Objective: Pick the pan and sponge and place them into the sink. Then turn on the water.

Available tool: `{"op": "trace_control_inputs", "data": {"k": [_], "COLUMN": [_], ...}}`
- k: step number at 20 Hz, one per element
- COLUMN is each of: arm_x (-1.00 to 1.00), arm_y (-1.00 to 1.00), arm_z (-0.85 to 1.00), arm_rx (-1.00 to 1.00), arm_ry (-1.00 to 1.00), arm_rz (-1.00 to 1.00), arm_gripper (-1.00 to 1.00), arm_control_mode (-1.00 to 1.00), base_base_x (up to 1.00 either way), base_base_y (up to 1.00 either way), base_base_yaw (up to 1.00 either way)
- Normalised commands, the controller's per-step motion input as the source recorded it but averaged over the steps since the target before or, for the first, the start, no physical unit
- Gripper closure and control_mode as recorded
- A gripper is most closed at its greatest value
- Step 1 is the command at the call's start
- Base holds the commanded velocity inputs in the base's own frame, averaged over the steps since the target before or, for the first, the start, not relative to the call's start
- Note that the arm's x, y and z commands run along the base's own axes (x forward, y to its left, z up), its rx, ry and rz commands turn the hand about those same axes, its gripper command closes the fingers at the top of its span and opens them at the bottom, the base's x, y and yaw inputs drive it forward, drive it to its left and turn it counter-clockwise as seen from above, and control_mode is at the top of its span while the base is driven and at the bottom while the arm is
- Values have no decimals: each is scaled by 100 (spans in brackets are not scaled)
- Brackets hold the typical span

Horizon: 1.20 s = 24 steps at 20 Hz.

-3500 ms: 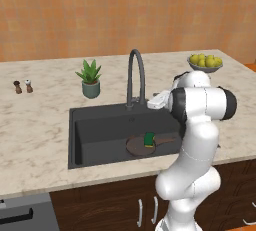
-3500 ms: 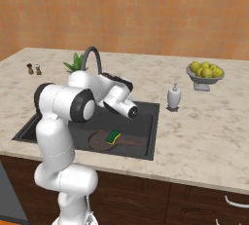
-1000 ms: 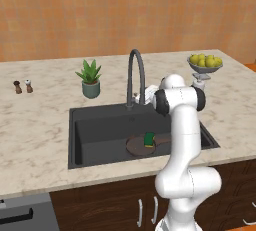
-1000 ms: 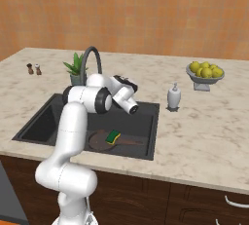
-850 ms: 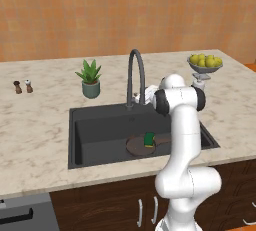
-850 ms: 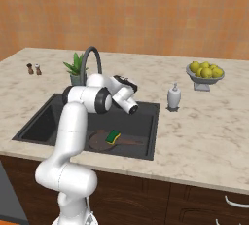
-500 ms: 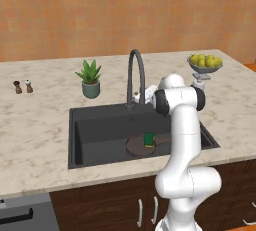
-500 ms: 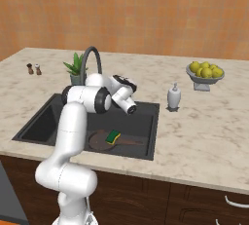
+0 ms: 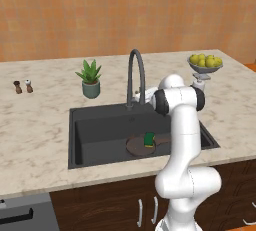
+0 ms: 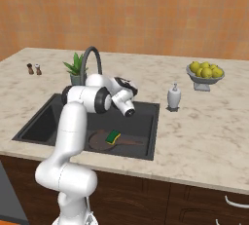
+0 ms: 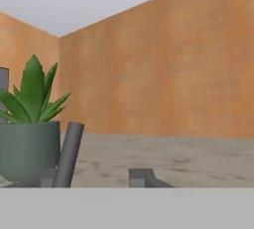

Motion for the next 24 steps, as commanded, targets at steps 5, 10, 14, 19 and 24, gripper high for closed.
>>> {"op": "trace_control_inputs", "data": {"k": [5, 10, 14, 19, 24], "arm_x": [10, 19, 16, 14, 17], "arm_y": [-91, -74, -84, -96, -100], "arm_z": [-19, -31, -28, -31, -34], "arm_rx": [17, 3, 2, 0, 0], "arm_ry": [0, 0, 0, 0, 0], "arm_rz": [-4, -8, -12, -16, -17], "arm_gripper": [100, 100, 100, 100, 100], "arm_control_mode": [-100, -100, -100, -100, -100], "base_base_x": [0, 0, 0, 0, 0], "base_base_y": [0, 0, 0, 0, 0], "base_base_yaw": [0, 0, 0, 0, 0]}}
